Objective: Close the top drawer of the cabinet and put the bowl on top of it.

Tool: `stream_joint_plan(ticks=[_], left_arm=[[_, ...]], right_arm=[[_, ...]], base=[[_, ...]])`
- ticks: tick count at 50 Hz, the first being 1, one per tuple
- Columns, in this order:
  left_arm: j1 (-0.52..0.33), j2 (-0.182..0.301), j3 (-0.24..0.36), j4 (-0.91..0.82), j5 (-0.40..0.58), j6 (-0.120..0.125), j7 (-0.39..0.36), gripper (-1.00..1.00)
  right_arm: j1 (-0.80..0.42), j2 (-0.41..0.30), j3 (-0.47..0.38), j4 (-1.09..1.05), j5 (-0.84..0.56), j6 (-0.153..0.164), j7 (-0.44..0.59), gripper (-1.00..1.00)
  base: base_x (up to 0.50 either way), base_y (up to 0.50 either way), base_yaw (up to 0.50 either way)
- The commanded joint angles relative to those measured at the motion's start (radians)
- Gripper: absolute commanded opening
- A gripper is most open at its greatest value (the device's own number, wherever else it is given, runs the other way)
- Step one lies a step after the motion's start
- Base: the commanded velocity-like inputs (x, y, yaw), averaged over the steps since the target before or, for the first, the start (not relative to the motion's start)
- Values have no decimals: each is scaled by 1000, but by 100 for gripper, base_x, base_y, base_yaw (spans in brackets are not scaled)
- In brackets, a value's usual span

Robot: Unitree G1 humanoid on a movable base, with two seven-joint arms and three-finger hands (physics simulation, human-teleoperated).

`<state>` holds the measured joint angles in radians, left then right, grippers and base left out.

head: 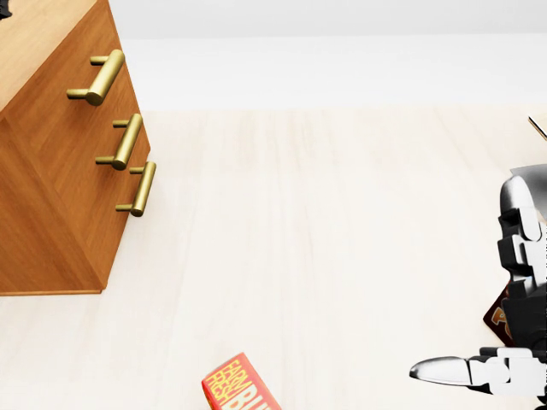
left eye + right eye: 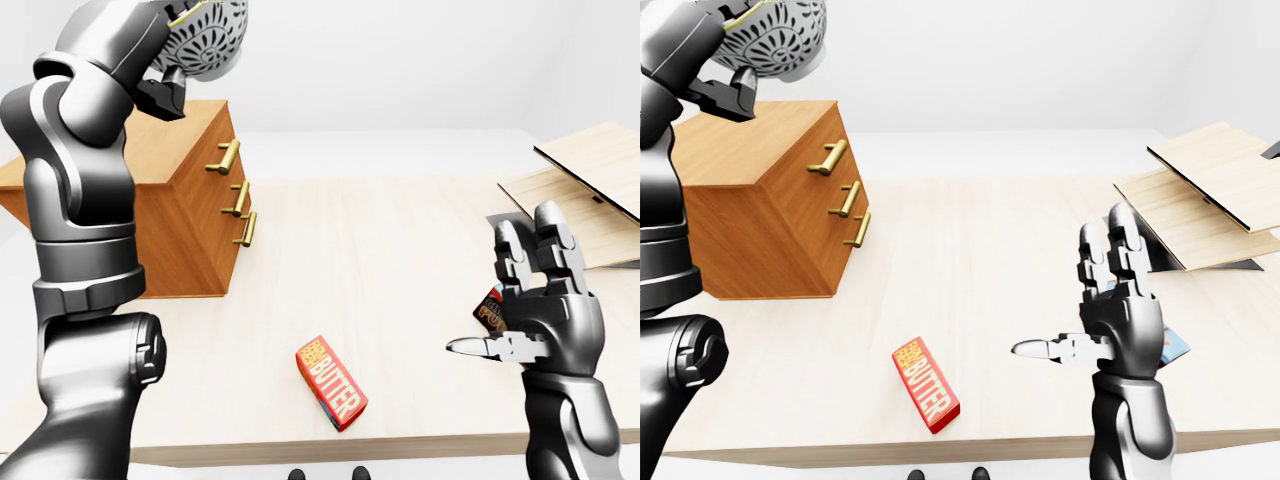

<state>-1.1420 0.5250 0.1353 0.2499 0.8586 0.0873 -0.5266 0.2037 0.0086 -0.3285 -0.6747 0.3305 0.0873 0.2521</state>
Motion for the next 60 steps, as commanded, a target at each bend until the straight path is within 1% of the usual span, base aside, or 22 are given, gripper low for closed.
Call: stream_joint_plan(ticks=[1,5,7,13,15,17,18,19,26,34,40,51,54,56,60], left_arm=[[26,74,41,54,-33,0,119,-100],[37,86,46,80,-57,0,147,-100],[38,100,52,113,-71,0,173,-100],[34,126,58,155,-102,0,200,-100],[20,136,59,185,-115,0,214,-100],[4,145,61,228,-131,0,245,-100],[3,147,60,231,-133,0,247,-100],[-1,153,66,248,-141,0,271,-100],[-21,179,59,365,-182,0,348,-100],[-66,198,44,498,-199,0,407,-100],[-121,214,33,623,-202,0,454,-100],[-157,207,20,740,-217,0,512,-100],[-159,208,19,744,-219,0,514,-100],[-165,199,14,778,-222,0,533,-100],[-176,188,5,806,-223,0,546,-100]], right_arm=[[8,3,14,0,-11,0,1,100],[10,2,9,-15,-6,0,-1,100],[8,2,8,-17,-7,0,-2,100],[3,4,12,-1,-14,0,-1,100],[2,4,17,7,-19,0,-1,100],[4,3,19,6,-18,0,-1,100],[4,3,19,6,-18,0,-1,100],[3,3,20,9,-19,0,-1,100],[4,2,25,19,-23,0,-1,100],[4,2,31,29,-28,0,-1,100],[6,0,29,15,-24,0,-4,100],[1,1,29,21,-28,0,-4,100],[1,1,30,22,-28,0,-5,100],[-1,0,30,26,-28,0,-5,100],[2,-1,31,18,-26,0,-6,100]], base=[[0,0,0],[0,0,0],[0,0,0],[0,0,0],[0,0,0],[0,0,0],[0,0,0],[0,0,0],[0,0,0],[0,0,0],[0,0,0],[0,0,0],[0,0,0],[0,0,0],[0,0,0]])
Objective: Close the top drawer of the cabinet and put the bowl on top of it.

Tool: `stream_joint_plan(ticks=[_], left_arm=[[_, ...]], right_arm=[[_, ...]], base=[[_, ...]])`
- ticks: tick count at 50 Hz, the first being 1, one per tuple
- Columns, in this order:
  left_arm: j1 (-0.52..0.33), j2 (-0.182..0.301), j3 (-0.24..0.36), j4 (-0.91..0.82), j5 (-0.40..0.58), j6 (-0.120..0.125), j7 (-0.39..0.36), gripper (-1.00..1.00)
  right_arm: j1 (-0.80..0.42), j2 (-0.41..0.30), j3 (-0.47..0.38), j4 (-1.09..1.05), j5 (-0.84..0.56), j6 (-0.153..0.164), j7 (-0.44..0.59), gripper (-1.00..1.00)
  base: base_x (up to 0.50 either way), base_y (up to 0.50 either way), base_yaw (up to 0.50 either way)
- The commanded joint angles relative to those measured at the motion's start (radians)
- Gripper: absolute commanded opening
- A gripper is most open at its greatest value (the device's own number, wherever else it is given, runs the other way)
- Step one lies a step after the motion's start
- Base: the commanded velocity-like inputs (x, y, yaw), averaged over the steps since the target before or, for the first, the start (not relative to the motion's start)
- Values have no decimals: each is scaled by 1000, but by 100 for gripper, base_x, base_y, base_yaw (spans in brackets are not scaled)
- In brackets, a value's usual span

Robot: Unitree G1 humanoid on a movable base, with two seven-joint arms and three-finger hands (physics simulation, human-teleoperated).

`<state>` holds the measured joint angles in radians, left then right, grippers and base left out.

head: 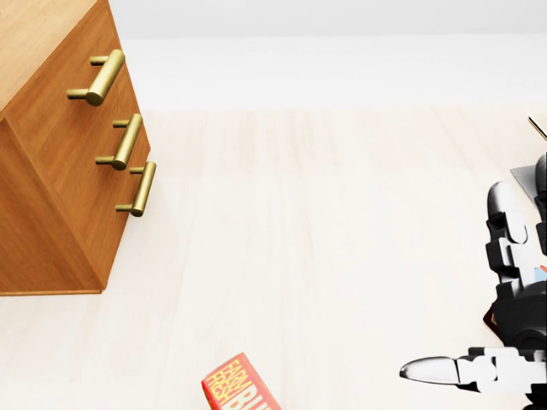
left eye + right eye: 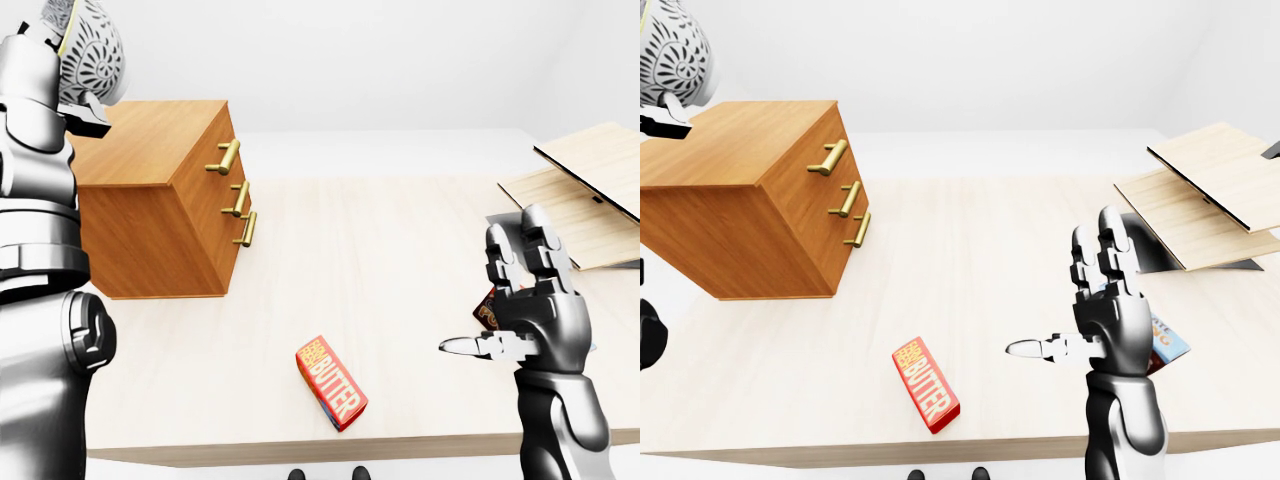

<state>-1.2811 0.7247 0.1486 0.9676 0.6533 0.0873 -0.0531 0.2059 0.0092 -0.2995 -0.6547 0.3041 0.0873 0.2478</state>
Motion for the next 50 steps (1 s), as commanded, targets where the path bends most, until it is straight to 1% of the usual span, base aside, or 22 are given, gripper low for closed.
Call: stream_joint_plan(ticks=[1,3,8,11,20,50], left_arm=[[-38,-16,-10,91,-16,0,75,-100],[-40,-26,-14,123,-17,0,88,-100],[-42,-38,-19,148,-22,0,86,-100],[-41,-51,-23,175,-25,0,103,-100],[-41,-63,-27,220,-30,0,132,-100],[-9,-63,-24,271,-52,0,183,-100]], right_arm=[[0,-2,2,-3,0,0,-2,100],[0,-2,0,-9,2,0,-4,100],[0,-1,-2,-5,2,0,-2,100],[-5,-2,-5,1,2,0,-2,100],[-11,-4,-3,15,-1,0,-5,100],[-7,-6,0,12,-1,0,-9,100]], base=[[0,0,0],[0,0,0],[0,0,0],[0,0,0],[0,0,0],[0,0,0]])
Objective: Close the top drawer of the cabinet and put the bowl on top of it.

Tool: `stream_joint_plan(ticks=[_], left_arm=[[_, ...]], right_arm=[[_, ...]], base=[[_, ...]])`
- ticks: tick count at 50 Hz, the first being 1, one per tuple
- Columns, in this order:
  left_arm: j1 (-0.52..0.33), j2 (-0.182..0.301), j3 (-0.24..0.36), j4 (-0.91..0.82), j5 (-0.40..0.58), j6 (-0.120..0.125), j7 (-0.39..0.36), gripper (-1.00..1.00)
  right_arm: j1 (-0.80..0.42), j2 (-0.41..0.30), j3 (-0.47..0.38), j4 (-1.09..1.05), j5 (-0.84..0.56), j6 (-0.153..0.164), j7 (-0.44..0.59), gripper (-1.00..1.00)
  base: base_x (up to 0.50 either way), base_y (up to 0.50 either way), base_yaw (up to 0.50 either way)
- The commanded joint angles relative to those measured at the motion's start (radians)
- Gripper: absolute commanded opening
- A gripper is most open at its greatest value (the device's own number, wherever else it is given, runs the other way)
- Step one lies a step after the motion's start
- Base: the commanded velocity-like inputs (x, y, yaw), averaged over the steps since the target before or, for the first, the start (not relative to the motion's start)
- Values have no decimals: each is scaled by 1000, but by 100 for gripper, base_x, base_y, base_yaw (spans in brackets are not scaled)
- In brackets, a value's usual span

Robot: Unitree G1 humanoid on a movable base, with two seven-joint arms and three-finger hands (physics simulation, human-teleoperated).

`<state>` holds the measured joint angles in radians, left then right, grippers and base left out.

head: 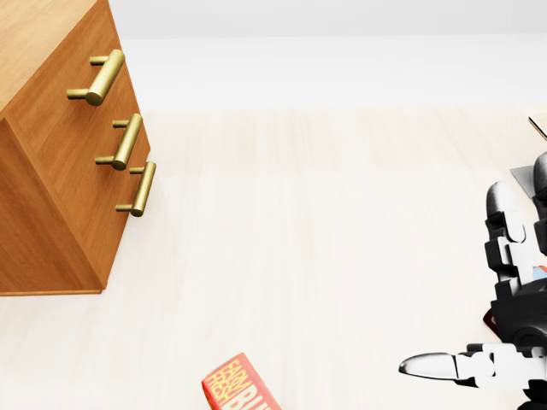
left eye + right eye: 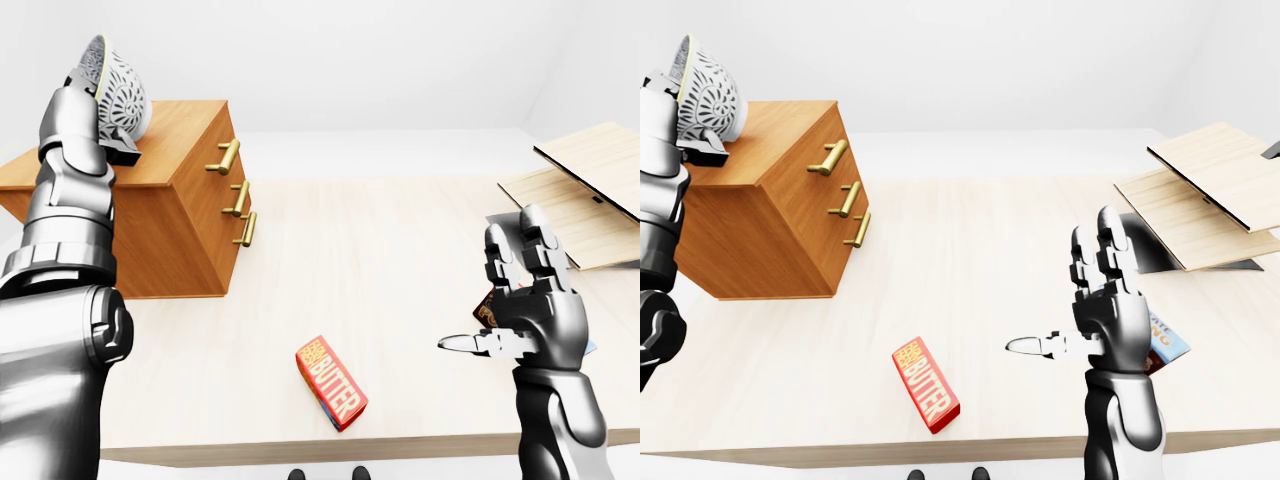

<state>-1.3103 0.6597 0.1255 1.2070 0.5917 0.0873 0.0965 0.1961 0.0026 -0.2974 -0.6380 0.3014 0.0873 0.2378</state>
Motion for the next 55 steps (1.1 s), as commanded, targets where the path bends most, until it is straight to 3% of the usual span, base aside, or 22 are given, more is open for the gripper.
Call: stream_joint_plan(ticks=[1,4,5,6,55], left_arm=[[21,1,0,31,9,0,34,-100],[22,-2,0,30,5,0,26,-100],[23,-2,1,28,5,0,43,68],[21,-3,-1,31,5,0,32,100],[-21,3,-16,9,62,0,23,100]], right_arm=[[3,1,-2,-5,2,0,0,100],[1,1,-1,-4,1,0,0,100],[0,1,-1,-2,0,0,0,100],[-1,1,-1,-1,0,0,0,100],[8,4,13,4,-10,0,3,100]], base=[[0,0,0],[0,0,0],[0,0,0],[0,0,0],[0,0,0]])
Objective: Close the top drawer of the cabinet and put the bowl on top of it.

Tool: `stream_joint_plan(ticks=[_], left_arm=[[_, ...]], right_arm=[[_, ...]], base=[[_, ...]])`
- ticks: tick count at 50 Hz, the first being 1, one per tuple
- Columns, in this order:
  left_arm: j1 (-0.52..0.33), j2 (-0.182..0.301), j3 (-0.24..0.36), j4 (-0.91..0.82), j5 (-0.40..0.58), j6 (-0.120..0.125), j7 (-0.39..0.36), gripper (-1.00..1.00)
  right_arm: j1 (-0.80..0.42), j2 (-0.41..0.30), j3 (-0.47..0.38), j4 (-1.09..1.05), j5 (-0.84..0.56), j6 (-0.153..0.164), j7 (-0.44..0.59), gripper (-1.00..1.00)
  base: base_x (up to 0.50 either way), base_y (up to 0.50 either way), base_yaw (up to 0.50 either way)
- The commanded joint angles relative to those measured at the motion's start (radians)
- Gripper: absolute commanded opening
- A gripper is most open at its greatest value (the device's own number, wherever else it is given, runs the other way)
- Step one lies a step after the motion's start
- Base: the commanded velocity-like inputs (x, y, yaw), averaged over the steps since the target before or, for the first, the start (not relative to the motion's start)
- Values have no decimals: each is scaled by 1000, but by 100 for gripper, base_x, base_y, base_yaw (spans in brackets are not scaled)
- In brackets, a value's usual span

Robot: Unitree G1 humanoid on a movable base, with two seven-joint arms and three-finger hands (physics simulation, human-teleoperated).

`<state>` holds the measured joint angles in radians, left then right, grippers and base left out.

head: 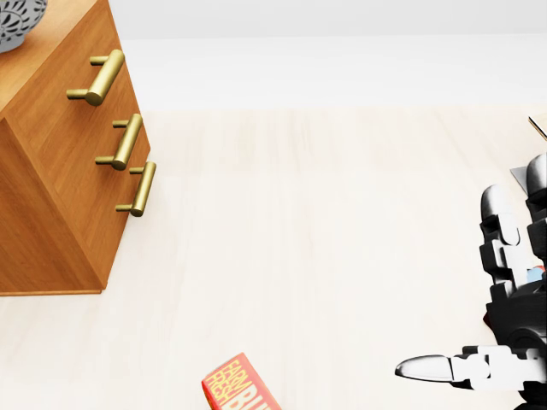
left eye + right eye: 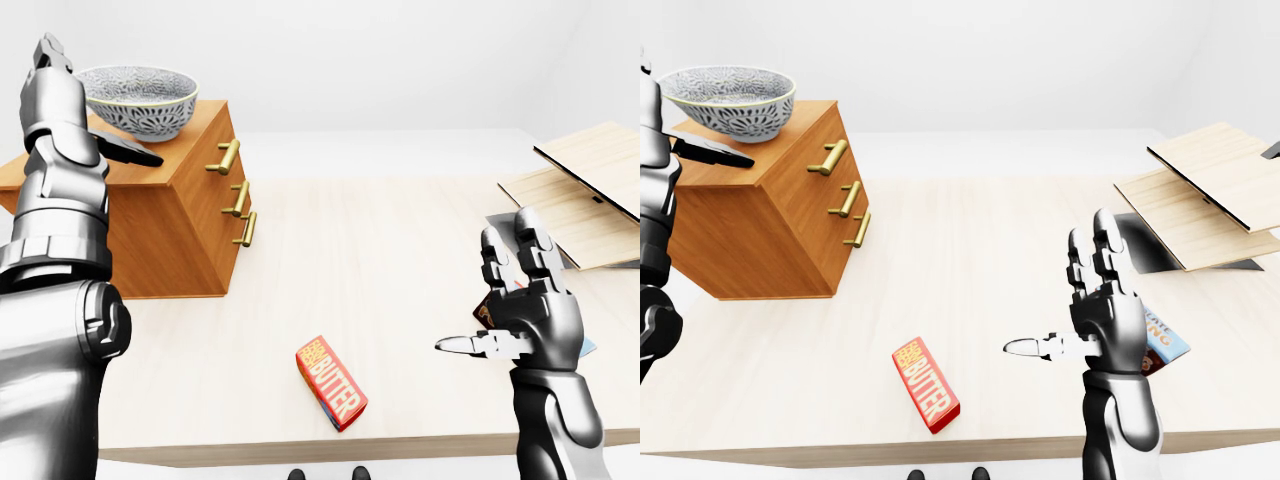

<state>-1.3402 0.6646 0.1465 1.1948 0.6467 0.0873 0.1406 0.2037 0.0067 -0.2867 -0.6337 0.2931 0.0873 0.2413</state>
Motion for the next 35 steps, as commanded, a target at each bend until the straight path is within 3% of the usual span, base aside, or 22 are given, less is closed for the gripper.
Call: stream_joint_plan(ticks=[1,17,24,35], left_arm=[[9,-1,-37,21,8,0,-22,100],[1,7,-33,3,14,0,-32,100],[13,23,-19,-91,-8,0,-80,100],[80,43,22,-579,5,0,-306,100]], right_arm=[[0,0,4,1,-3,0,0,100],[6,3,6,-10,-3,0,1,100],[4,3,4,-5,-4,0,2,100],[7,3,9,-6,-6,0,2,100]], base=[[0,0,0],[0,0,0],[0,0,0],[0,0,0]])
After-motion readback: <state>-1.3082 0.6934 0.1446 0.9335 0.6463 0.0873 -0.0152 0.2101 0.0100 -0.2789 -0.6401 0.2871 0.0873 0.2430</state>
